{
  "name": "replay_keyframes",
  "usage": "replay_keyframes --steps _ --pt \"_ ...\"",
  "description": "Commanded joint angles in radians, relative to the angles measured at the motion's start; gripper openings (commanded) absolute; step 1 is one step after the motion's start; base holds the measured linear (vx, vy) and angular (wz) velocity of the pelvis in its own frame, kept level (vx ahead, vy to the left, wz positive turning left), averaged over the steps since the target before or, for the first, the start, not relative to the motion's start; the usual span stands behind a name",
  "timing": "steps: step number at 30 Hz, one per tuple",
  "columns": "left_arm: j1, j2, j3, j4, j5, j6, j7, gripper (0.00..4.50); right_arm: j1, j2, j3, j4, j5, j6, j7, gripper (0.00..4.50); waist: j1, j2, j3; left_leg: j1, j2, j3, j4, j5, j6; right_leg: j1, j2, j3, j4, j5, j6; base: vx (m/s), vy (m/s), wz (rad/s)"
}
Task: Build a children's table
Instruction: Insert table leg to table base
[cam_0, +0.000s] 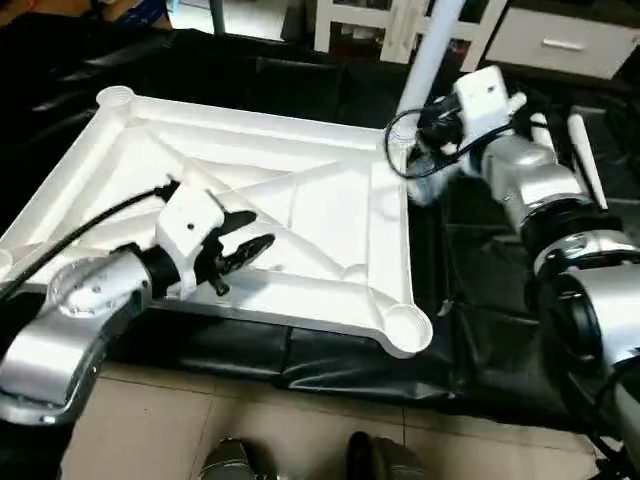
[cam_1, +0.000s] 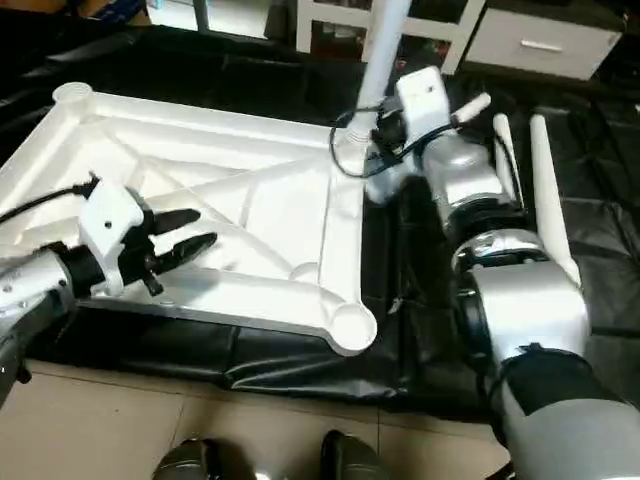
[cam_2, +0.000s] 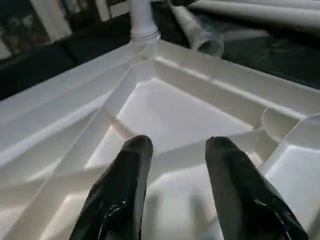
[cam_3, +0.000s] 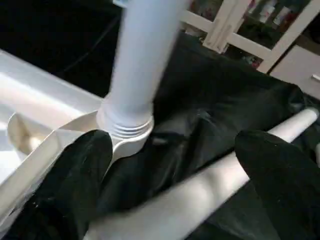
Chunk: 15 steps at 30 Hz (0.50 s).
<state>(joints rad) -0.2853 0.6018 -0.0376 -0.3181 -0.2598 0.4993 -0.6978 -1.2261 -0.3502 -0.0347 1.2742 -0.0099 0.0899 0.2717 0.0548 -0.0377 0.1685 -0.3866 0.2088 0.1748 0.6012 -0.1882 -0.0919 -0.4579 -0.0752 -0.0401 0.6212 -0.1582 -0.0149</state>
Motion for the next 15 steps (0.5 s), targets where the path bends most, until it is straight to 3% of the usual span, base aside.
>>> replay_keyframes --steps 1,6,8,10,12,15 --pt "-0.003 0.019 -0.025 0.014 0.002 -0.01 -0.036 2.05 0.021 -0.018 -0.025 -0.039 0.024 0.025 0.022 4.38 0.002 0.026 -0.1 0.014 -0.002 0.016 -0.053 -0.038 0.075 0.08 -0.032 0.033 -0.026 0.078 -0.332 0.0 0.0 0.0" --pt "-0.026 0.009 -0.025 0.031 0.006 -0.017 -0.036 2.05 0.072 -0.032 -0.032 -0.101 0.036 0.044 0.058 4.38 0.003 0.028 -0.106 0.016 0.001 0.016 -0.051 -0.045 0.077 0.081 -0.032 0.032 -0.026 0.066 -0.349 0.0 0.0 0.0" --pt "-0.038 -0.001 -0.023 0.042 0.008 -0.022 -0.027 2.05 0.089 -0.037 -0.053 -0.12 0.053 0.053 0.049 4.38 0.005 0.028 -0.113 0.018 0.002 0.016 -0.049 -0.055 0.068 0.083 -0.032 0.032 -0.025 0.055 -0.349 0.0 0.0 0.0" --pt "-0.043 -0.009 -0.021 0.046 0.01 -0.021 -0.014 2.05 0.095 -0.037 -0.077 -0.122 0.073 0.071 0.037 4.38 0.005 0.026 -0.112 0.017 0.002 0.016 -0.05 -0.075 0.06 0.082 -0.032 0.032 -0.026 0.037 -0.347 0.0 0.0 0.0" --pt "-0.049 -0.067 -0.006 0.062 0.02 -0.03 0.062 2.05 0.109 -0.024 -0.135 -0.103 0.129 0.129 0.005 4.38 0.004 0.026 -0.115 0.016 0.002 0.017 -0.049 -0.097 0.052 0.084 -0.032 0.034 -0.028 0.011 -0.337 0.0 0.0 0.0" --pt "-0.042 -0.096 -0.008 0.067 0.028 -0.042 0.092 2.05 0.103 -0.006 -0.158 -0.081 0.146 0.148 -0.016 4.38 0.005 0.028 -0.121 0.015 0.0 0.016 -0.047 -0.086 0.054 0.085 -0.033 0.034 -0.026 0.015 -0.331 0.0 0.0 0.0"
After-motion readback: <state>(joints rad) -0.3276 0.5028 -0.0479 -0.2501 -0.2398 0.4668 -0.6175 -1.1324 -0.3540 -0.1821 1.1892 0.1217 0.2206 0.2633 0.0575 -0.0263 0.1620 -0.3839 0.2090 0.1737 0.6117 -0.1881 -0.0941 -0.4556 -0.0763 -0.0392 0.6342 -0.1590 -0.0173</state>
